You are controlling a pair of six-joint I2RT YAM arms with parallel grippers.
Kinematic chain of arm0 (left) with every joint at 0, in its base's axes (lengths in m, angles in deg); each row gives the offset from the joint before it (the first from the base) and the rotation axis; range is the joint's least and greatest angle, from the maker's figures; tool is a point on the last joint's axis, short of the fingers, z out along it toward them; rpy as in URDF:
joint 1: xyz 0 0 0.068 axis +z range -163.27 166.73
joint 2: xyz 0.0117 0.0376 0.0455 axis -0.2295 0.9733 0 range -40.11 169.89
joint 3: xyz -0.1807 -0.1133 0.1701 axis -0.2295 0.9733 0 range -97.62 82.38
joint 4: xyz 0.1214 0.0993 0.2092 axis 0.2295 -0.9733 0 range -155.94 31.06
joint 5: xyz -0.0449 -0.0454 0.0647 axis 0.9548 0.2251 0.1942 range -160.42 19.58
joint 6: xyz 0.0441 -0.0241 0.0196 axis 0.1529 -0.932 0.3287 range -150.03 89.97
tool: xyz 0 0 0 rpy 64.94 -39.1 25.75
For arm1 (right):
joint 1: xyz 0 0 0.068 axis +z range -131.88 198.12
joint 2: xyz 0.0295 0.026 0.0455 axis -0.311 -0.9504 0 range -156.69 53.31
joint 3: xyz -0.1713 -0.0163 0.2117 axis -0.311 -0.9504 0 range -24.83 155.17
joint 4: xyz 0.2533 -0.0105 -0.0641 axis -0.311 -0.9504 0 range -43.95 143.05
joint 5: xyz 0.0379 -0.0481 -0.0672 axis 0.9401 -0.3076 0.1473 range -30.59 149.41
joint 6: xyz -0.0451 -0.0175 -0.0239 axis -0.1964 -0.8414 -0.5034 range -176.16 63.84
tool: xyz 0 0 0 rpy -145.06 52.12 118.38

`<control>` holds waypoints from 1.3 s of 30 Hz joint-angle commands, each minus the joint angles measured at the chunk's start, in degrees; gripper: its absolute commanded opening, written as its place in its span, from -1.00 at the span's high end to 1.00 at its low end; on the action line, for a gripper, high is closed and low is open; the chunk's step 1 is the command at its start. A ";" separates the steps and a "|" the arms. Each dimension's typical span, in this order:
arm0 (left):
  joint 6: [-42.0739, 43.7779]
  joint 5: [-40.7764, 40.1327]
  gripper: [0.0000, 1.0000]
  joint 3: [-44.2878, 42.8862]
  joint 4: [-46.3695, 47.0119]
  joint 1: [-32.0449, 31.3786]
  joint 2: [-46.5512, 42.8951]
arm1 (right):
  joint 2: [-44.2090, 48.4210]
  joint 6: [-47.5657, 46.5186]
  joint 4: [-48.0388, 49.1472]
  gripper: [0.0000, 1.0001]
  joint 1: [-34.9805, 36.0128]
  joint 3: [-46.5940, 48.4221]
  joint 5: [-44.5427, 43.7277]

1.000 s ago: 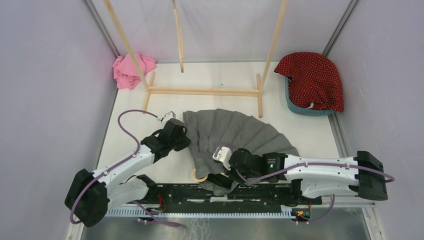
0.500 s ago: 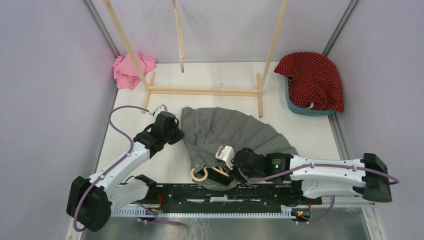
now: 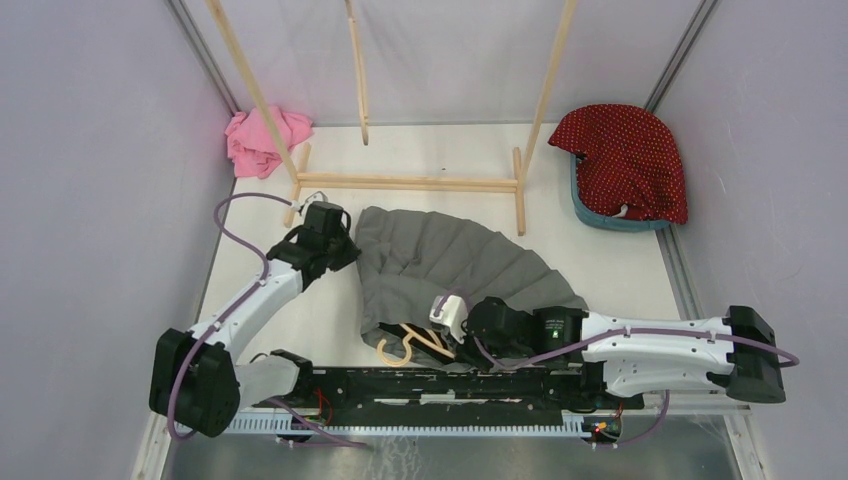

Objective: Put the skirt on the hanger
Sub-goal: Hang the skirt on the hanger.

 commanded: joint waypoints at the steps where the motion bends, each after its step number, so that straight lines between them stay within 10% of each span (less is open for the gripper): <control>1: 3.79 -3.30 0.94 -3.88 3.90 1.98 2.01 | 2.01 -1.29 -0.66 0.98 1.61 4.01 4.33; 13: 6.86 -0.68 0.83 -12.35 1.51 5.82 6.58 | 4.15 -0.91 -2.42 0.98 2.51 6.33 6.01; 23: 10.81 -0.23 0.03 -24.41 -7.06 7.58 5.47 | 6.17 0.49 -6.57 0.98 2.51 13.94 7.06; 39: 11.09 3.96 -0.01 -26.19 -14.84 7.77 -8.12 | 6.43 2.57 -10.86 0.98 -10.62 27.21 11.51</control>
